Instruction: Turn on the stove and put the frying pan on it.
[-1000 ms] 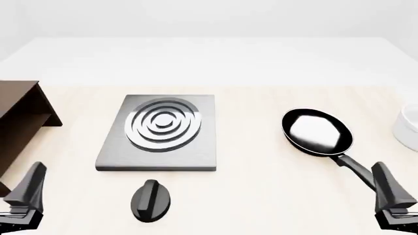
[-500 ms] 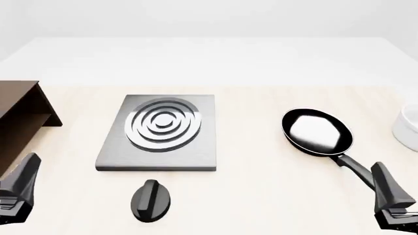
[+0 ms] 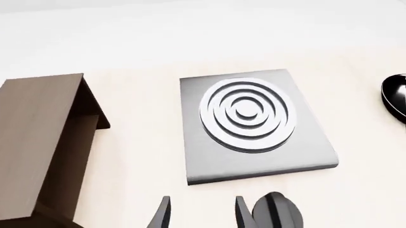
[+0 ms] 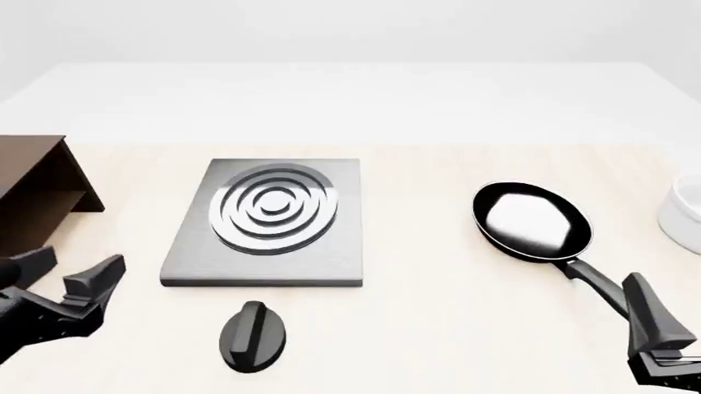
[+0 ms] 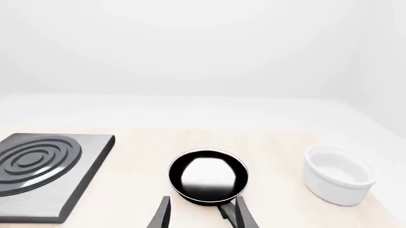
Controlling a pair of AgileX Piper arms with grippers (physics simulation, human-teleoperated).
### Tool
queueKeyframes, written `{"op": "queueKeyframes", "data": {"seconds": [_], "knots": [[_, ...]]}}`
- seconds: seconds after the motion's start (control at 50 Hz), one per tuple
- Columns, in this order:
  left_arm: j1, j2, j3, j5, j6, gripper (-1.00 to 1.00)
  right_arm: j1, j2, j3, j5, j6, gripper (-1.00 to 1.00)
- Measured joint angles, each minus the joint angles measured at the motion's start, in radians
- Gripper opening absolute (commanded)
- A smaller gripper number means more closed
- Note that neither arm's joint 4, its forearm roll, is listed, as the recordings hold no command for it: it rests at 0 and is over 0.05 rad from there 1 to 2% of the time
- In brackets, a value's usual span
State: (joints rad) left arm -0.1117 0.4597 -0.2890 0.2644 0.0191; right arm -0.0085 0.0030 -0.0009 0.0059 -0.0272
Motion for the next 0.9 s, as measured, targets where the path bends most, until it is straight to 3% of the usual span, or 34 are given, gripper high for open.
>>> {"op": "queueKeyframes", "data": {"seconds": [0.28,0.9], "knots": [[-0.073,0.185,0.062,-0.088,-0.056,1.0,0.0,-0.001,0.0,-0.002,-0.003,1.0],[-0.238,0.587,0.222,-0.469,-0.268,1.0,-0.013,0.0,-0.001,-0.003,0.015,1.0]]}}
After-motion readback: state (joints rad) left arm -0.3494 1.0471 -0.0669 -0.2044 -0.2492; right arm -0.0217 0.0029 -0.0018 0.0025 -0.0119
